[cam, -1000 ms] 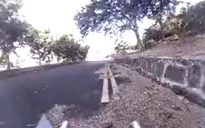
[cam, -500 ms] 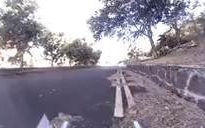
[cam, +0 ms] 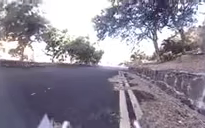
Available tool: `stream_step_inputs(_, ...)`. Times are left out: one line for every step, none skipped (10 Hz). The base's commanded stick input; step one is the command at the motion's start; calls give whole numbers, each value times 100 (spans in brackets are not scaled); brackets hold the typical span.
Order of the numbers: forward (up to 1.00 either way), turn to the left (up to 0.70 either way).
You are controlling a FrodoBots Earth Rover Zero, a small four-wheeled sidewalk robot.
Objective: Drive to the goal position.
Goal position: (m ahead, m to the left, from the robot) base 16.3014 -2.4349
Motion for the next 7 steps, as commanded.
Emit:
stream_step_inputs(69, 4)
stream_step_inputs(69, 3)
stream_step_inputs(69, 3)
stream_step_inputs(69, 2)
stream_step_inputs(69, 2)
stream_step_inputs(69, 3)
stream_step_inputs(69, 3)
